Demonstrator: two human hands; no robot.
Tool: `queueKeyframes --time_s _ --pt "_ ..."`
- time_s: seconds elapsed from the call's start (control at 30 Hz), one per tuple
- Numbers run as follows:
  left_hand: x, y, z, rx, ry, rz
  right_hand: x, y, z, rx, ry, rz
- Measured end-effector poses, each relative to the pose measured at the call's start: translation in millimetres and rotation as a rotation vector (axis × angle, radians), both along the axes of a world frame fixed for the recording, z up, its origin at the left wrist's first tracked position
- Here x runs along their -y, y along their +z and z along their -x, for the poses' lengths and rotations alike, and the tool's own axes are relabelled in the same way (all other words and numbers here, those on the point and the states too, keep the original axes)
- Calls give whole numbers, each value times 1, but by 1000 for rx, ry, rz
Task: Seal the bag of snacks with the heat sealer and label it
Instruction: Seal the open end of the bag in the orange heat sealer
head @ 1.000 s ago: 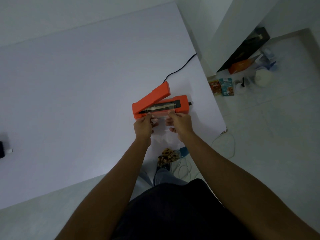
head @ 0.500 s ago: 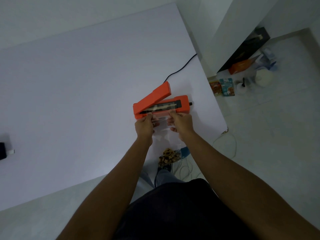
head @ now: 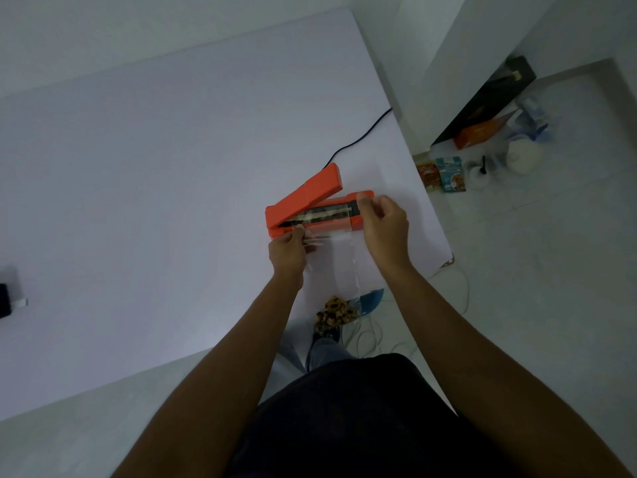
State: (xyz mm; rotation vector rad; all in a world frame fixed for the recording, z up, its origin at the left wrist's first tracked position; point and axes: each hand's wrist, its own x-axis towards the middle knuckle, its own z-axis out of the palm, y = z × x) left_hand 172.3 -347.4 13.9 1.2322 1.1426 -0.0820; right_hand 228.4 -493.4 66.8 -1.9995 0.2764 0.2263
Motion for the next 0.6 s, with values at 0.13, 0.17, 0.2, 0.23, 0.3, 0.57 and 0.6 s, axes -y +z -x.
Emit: queueKeyframes --time_s 0.13,0.17,0.2,0.23,0.3,0.57,0.6 --pt "0 0 -1 -14 -3 -4 -15 46 -15 148 87 -117" --pt "1 0 -1 -16 -4 -7 -19 56 -17 174 113 -134" --pt "1 1 -1 -17 -3 -8 -23 62 -20 189 140 -147" --pt "2 1 -2 -19 1 -6 -26 66 -22 195 167 -151" --pt "2 2 -2 -19 10 -1 -29 68 -24 186 200 -141" --pt "2 9 0 22 21 10 -2 26 -28 -31 -42 -227" --pt "2 9 1 25 23 14 2 20 -29 -65 -75 -240"
